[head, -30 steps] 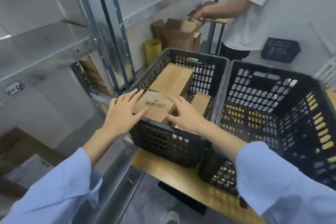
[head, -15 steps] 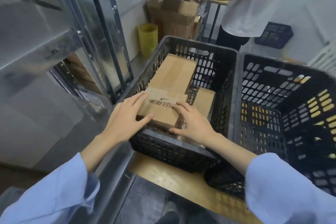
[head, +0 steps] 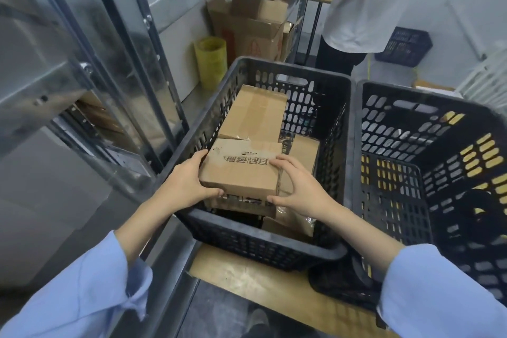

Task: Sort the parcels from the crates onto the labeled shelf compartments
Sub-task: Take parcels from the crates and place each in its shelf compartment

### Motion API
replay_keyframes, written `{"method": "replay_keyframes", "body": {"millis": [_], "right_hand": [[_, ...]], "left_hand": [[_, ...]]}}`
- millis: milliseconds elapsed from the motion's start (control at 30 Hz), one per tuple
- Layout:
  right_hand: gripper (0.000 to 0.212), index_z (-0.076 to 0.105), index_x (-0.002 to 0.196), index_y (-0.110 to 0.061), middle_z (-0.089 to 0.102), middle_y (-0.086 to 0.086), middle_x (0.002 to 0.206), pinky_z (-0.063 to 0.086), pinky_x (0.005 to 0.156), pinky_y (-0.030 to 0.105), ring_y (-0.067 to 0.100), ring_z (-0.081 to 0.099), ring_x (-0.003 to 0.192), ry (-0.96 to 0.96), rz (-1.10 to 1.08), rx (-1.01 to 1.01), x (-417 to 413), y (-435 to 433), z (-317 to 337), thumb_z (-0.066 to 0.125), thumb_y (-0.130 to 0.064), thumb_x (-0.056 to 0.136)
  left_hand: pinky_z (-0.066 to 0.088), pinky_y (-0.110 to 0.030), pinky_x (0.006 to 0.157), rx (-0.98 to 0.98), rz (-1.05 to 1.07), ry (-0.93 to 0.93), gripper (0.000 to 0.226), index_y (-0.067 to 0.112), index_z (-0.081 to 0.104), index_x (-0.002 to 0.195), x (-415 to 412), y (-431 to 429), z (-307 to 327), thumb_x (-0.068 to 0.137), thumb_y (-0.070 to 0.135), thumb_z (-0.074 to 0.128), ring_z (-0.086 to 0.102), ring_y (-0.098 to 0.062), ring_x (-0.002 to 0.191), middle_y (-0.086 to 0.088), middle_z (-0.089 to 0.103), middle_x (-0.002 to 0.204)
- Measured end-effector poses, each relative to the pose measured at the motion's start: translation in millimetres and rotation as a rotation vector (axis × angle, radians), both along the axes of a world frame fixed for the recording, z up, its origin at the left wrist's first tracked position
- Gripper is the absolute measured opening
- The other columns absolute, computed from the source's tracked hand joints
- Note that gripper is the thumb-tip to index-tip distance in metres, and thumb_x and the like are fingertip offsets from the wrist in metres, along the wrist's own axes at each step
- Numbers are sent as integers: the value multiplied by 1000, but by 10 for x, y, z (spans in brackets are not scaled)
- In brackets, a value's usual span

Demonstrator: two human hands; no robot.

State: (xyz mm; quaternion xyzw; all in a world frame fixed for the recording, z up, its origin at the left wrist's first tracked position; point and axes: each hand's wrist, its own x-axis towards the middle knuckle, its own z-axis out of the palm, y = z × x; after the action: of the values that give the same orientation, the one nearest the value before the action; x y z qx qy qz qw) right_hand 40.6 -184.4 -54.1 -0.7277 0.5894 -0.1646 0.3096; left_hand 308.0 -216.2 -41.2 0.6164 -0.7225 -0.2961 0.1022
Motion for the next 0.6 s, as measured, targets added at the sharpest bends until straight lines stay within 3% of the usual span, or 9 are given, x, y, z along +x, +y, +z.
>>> {"method": "replay_keyframes", "body": {"millis": [100, 233, 500, 600], "right_hand": [[88, 32, 151, -25, 15, 0, 162, 20, 120, 37, 17, 22, 146, -59, -57, 74, 12, -2, -10, 81, -32, 78], [91, 30, 152, -23, 33, -2, 157, 32, 116, 39, 20, 34, 142, -121, -51, 110, 7, -31, -11, 82, -26, 78], [101, 25, 153, -26, 35, -5, 154, 38, 113, 46, 14, 37, 138, -248, -87, 57, -42, 4, 114, 85, -18, 74], [104, 22, 154, -29, 32, -3, 154, 42, 110, 45, 16, 39, 136, -304, -77, 50, -99, 24, 233, 86, -16, 73]], "left_hand": [[36, -29, 103, 44, 20, 45, 101, 20, 27, 151, 2, -32, -7, 70, 33, 86, 44, -23, 135, -5, 44, 149], [37, -25, 101, 28, 49, 105, 97, 22, 35, 147, 14, -35, -30, 67, 30, 89, 49, -19, 129, -5, 50, 144], [39, -14, 88, -174, 129, 237, 90, 22, 43, 144, -28, 108, 87, 67, 20, 89, 51, -3, 108, 10, 54, 132], [40, -21, 97, -254, 161, 278, 89, 21, 44, 144, -92, 202, 150, 67, 19, 89, 48, -3, 115, 10, 53, 133]]}}
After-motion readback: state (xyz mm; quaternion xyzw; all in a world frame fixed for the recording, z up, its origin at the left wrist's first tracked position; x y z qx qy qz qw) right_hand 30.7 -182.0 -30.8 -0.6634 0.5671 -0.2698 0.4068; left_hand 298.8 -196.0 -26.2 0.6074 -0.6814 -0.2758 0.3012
